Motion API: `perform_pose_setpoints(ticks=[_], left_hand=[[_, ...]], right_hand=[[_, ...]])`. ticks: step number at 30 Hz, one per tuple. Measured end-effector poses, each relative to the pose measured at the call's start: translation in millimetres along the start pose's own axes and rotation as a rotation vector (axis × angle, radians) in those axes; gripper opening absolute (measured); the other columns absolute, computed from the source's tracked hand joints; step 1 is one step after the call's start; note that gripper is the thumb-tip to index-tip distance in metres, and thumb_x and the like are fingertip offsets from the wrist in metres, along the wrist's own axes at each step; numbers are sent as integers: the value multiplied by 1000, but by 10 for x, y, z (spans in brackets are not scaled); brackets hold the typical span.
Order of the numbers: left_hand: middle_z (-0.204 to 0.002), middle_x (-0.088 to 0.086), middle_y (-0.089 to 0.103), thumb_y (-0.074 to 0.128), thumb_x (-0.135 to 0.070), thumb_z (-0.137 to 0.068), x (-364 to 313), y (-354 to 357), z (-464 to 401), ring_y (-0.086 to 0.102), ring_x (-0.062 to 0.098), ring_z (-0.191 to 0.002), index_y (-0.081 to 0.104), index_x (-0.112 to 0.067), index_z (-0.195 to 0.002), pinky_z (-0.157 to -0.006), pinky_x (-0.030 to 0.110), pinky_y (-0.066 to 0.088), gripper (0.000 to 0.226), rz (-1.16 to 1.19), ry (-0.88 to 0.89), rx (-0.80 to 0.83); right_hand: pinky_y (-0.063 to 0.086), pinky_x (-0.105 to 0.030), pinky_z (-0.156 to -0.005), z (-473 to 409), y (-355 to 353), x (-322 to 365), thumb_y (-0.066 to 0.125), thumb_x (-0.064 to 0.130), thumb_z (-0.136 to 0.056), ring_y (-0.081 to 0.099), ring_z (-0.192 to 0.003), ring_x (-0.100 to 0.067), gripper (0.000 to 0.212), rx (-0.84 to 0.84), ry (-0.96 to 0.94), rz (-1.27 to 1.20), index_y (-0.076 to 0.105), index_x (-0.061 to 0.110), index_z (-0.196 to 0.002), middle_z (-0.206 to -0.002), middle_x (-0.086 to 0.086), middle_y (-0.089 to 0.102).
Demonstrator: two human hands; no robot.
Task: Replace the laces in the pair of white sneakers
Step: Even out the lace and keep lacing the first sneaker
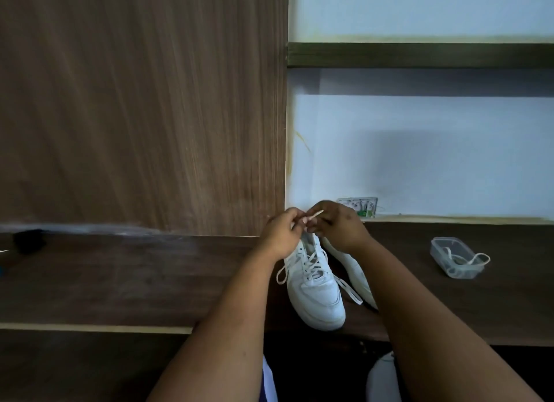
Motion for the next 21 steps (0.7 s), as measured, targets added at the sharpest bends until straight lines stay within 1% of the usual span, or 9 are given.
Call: perform_pose_setpoints(ticks=[2, 3, 6, 8, 12, 14, 16, 18, 21], left_hand=[[-91, -3, 70, 54, -25, -98, 91, 70, -18, 66, 15, -89, 63, -22, -95, -89, 36, 52, 10, 101, -46, 63], [-88, -1, 69, 54, -22, -98, 103, 71, -27, 64, 16, -84, 62, -21, -90, -84, 36, 51, 12, 138, -61, 70], [-83, -8, 68, 53, -17, -99, 64, 21, -28, 61, 13, -87, 64, -16, -81, -83, 28, 47, 21, 280, -79, 51], [-84, -12, 70, 55, -15, -98, 21, -12, 0, 63, 2, -85, 67, -17, -79, -82, 19, 47, 22, 371, -89, 61], [-87, -9, 69, 57, -12, -97, 50, -5, 20, 60, -12, -69, 70, -6, -92, -58, 6, 44, 15, 409, -136, 99], [-96, -3, 70, 61, -15, -94, 85, -1, 19, 62, -5, -84, 71, -5, -100, -63, 8, 43, 16, 367, -150, 101], [-103, 3, 71, 64, -18, -92, 110, -15, 10, 62, 7, -97, 72, -8, -96, -71, 10, 41, 13, 340, -152, 78], [-104, 4, 70, 64, -20, -92, 127, 2, -1, 62, 10, -98, 69, -14, -87, -73, 13, 43, 10, 310, -166, 51], [-104, 6, 69, 62, -26, -94, 194, 41, -75, 63, 21, -96, 64, -18, -85, -76, 26, 47, 12, 61, -181, -50]], right_hand=[[52, -14, -56, 1, -32, 13, 68, 9, -86, 68, -62, -2, 3, -32, -9, -16, 65, 8, -86, -74, -3, 71], [53, -16, -56, 8, -45, 14, 73, 10, -82, 68, -60, -4, 9, -46, -5, -47, 65, 6, -82, -70, -4, 70], [47, -10, -54, 15, -53, -13, 81, 16, -74, 61, -52, 0, 15, -76, 21, -92, 68, 8, -74, -56, 5, 66], [40, -4, -52, 15, -62, -24, 81, 23, -75, 54, -49, 9, 16, -108, 27, -68, 69, 13, -74, -56, 10, 63], [40, -7, -52, 43, 34, -132, 72, 24, -85, 52, -50, 10, 17, -83, 98, -116, 68, 8, -84, -64, 7, 62], [43, -12, -58, 49, 95, -174, 67, 17, -88, 55, -56, 5, 15, -46, 102, -137, 66, 2, -89, -68, 3, 63], [44, -11, -58, 34, 147, -181, 65, 15, -90, 57, -61, 0, 13, -15, 99, -127, 66, 3, -91, -70, 2, 64], [45, -8, -58, 7, 174, -218, 63, 16, -91, 59, -65, -4, 10, -24, 104, -112, 66, 7, -90, -73, 0, 66], [52, -32, -69, -28, 135, -395, 57, 17, -92, 63, -71, -16, 11, -149, 186, -142, 62, 19, -82, -77, -3, 68]])
Point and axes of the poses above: each hand's wrist, its own z-axis away from the middle knuckle, its own y-axis out of the palm, x = y × z, the point moved 5 cm from there along -z, towards the middle knuckle
